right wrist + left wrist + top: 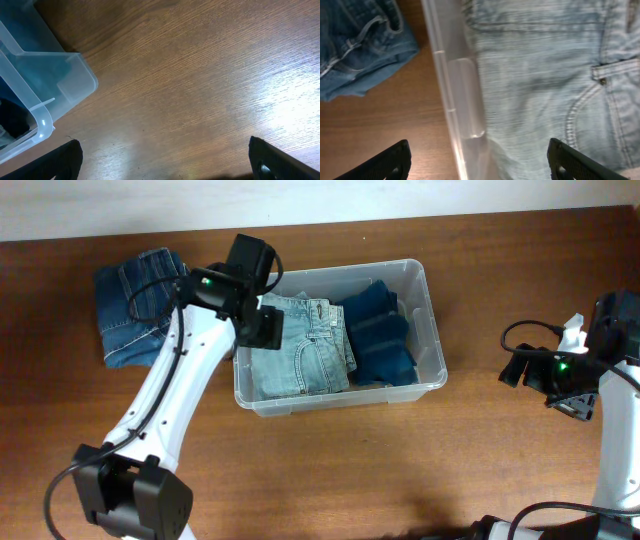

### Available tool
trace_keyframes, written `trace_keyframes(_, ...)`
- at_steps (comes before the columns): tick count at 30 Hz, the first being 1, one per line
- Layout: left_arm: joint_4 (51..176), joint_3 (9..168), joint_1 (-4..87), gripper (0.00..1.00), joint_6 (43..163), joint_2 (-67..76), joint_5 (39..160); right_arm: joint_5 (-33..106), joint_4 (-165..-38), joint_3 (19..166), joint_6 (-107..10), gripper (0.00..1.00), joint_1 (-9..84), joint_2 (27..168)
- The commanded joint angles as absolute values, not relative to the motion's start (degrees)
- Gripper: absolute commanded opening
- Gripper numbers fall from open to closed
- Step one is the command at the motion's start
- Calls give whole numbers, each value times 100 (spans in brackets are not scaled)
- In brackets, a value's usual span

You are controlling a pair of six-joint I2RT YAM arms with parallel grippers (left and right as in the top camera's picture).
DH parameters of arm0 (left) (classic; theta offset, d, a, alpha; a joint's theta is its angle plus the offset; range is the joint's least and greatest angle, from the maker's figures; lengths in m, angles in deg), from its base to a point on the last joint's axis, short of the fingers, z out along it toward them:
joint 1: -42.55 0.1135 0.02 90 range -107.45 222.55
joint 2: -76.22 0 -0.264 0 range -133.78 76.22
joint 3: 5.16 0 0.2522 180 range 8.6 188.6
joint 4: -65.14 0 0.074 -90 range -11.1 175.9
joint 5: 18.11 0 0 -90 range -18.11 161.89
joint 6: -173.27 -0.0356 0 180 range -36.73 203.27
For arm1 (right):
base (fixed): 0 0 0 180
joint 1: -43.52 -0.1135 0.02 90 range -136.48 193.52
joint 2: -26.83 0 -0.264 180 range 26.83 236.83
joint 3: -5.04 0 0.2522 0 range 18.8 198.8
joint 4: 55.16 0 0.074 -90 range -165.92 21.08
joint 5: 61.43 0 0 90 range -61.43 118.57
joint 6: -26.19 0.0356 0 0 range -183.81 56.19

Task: Pack container
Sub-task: 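Press the light denim garment down along the bin's left wall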

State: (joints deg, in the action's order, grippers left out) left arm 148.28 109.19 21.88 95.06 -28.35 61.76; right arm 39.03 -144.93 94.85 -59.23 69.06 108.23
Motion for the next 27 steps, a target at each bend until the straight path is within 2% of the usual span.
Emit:
trace_keyframes(1, 14839, 10882, 2359, 87, 9625, -2883, 6051, 3887, -14491, 9483, -5890, 98, 6941, 10828)
trace_keyframes(10, 14854, 10882, 2741, 87, 9513, -3089, 6792, 3887, -14491, 9483, -5890, 98, 6941, 10828)
trace_keyframes(21, 14852, 10882, 2798, 86, 9515, -3541, 6812, 3887, -14491, 9483, -5890, 98, 6941, 10828)
trace_keyframes(25, 14846, 10880, 2807, 74, 9515, -3723, 6868, 3887, -14491, 9483, -5890, 98, 6941, 10828)
trace_keyframes(27, 14815, 10880, 2816, 72, 9515, -3734, 6873, 3890, -14491, 9483, -5890, 98, 6941, 10828)
